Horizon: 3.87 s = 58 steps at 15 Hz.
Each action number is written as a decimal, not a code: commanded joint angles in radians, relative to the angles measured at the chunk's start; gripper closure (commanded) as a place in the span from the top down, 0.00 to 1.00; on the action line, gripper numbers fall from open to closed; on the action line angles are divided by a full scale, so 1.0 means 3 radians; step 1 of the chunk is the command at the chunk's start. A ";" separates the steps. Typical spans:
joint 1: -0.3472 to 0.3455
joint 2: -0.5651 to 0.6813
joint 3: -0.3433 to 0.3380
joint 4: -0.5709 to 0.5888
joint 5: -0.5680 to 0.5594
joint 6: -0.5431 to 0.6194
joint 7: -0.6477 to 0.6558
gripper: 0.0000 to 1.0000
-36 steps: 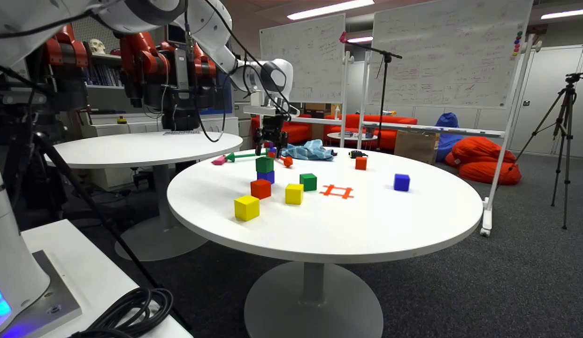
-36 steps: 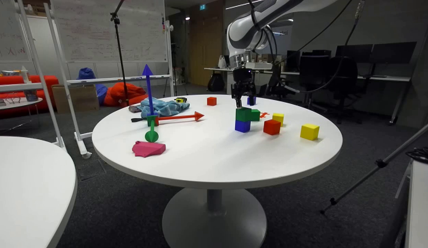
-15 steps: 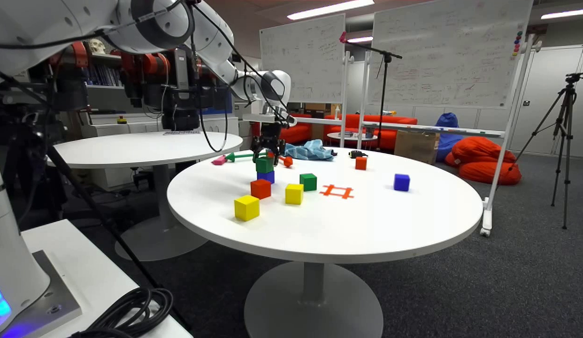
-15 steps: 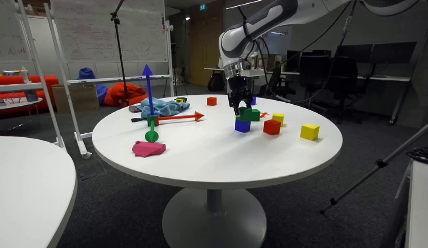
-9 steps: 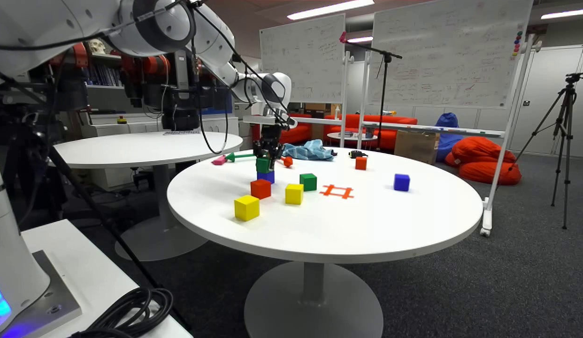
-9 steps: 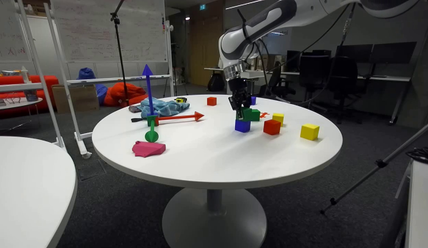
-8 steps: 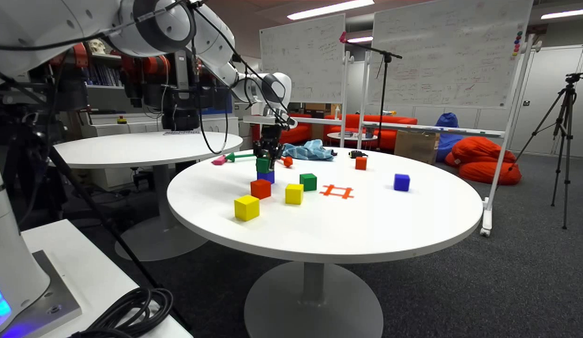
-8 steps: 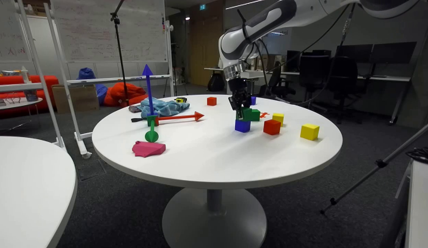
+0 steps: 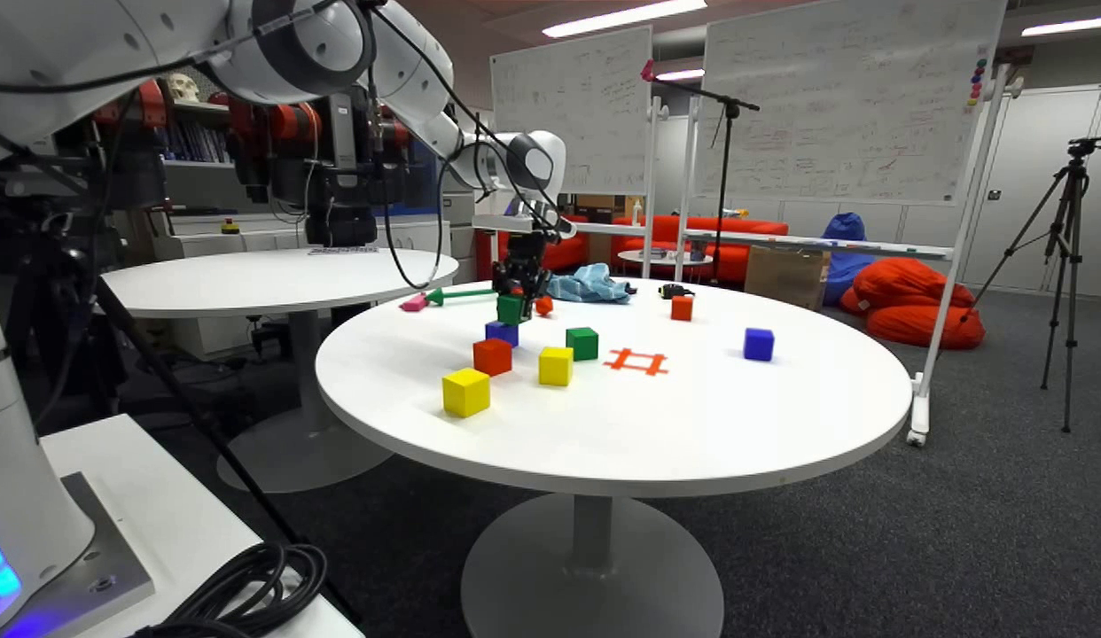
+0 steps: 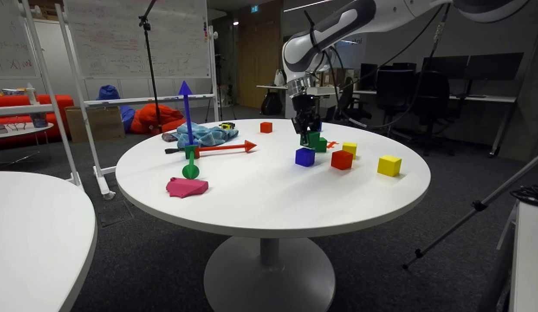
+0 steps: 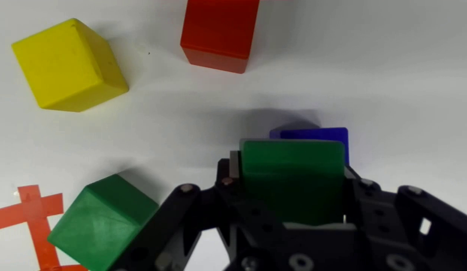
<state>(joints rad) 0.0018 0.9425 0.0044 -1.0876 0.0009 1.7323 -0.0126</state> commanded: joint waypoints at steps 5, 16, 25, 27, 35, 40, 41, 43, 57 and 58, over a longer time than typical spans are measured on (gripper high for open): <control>-0.0296 -0.0058 0.0019 -0.0065 0.0244 -0.0022 -0.0016 0.28; -0.0630 -0.0326 0.0003 -0.0356 0.0603 0.0165 -0.0043 0.28; -0.0882 -0.0207 0.0011 -0.0440 0.0894 0.0127 -0.0109 0.28; -0.0930 -0.0198 0.0011 -0.0486 0.0964 0.0117 -0.0114 0.74; -0.0888 -0.0274 -0.0001 -0.0619 0.1014 0.0191 -0.0095 1.00; -0.0720 -0.0625 -0.0026 -0.1128 0.0979 0.0847 -0.0062 1.00; -0.0678 -0.0698 -0.0026 -0.1230 0.0971 0.1051 -0.0060 1.00; -0.0610 -0.0864 -0.0022 -0.1468 0.0952 0.1417 -0.0073 1.00; -0.0473 -0.2056 0.0247 -0.3456 0.1077 0.2693 -0.0407 1.00; -0.0442 -0.1712 0.0186 -0.2951 0.1002 0.2474 -0.0214 1.00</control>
<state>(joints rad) -0.1409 0.4278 0.0712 -1.9773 0.2960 2.4790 -0.0742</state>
